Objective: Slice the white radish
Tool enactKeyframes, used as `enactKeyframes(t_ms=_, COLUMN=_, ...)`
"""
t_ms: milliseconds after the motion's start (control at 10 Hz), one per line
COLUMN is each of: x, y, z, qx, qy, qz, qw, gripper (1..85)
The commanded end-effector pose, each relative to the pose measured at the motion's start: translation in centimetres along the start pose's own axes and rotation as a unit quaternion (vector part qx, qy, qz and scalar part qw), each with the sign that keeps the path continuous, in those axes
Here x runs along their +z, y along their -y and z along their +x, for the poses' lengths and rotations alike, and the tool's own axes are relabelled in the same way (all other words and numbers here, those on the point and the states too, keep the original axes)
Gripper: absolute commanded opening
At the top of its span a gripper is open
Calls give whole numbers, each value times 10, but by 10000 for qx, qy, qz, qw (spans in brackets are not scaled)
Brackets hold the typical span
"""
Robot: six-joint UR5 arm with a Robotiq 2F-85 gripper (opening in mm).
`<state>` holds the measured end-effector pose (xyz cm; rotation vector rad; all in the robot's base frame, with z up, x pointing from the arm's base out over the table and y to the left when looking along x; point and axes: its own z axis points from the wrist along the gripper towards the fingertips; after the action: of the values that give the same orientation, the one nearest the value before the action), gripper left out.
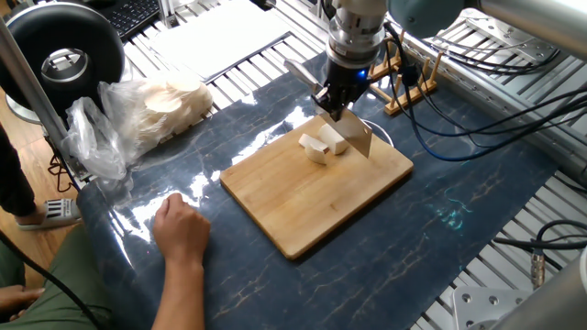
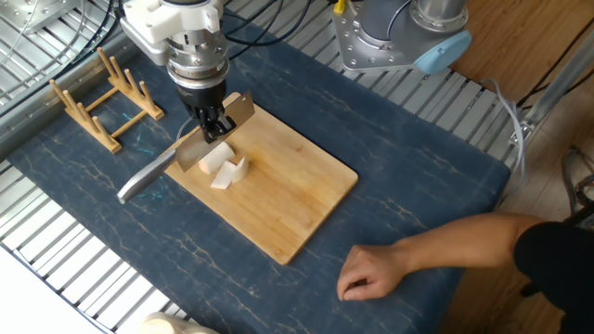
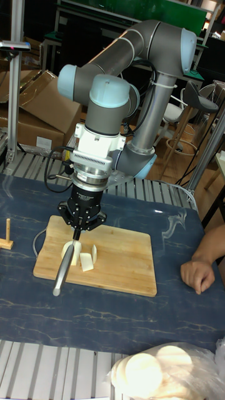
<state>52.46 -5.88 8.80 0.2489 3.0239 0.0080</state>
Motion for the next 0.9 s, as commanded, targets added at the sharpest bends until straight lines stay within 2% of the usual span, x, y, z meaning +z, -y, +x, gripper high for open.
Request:
enactKeyframes(t_ms=0, x=-2, y=-1, z=-6, qx=118, qy=135, qz=-16, qw=9998, gripper=10)
enactKeyframes(t_ms=800, x=3, y=-8, z=-3, qx=215, qy=151, qz=-59, qw=9996, gripper=10)
